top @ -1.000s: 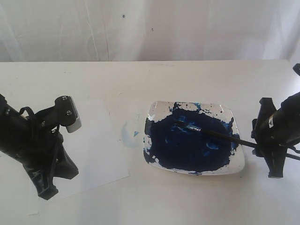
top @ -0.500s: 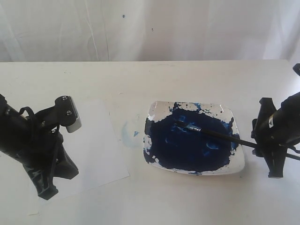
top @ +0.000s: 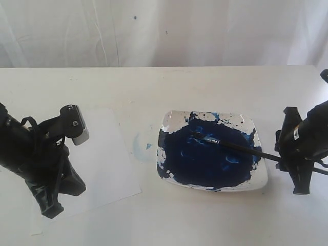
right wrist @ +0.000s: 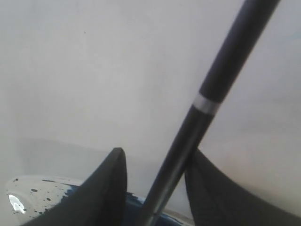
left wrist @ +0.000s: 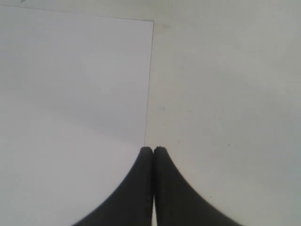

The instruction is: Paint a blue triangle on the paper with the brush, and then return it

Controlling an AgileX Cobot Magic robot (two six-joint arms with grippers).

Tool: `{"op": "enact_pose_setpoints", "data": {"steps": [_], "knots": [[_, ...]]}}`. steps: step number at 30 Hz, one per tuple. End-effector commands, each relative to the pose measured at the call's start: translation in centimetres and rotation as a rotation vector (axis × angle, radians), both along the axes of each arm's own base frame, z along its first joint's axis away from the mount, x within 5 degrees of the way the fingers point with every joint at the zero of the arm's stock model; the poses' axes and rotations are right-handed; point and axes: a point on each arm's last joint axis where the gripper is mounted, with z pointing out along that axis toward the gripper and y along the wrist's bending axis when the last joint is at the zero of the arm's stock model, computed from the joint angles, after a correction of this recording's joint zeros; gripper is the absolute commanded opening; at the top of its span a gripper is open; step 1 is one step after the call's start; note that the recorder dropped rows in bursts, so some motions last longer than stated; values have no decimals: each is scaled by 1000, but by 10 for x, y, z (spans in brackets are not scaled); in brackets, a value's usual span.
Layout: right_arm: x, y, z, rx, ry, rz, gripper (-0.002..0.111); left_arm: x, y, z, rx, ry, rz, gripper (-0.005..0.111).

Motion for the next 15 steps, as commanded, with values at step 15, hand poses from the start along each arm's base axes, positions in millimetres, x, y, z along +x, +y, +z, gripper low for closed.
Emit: {"op": "enact_pose_setpoints", "data": {"steps": [15], "knots": [[-1,-4,1,-6,7,-12,27,-4,-1,-1,-11,23,-1,0]]}}
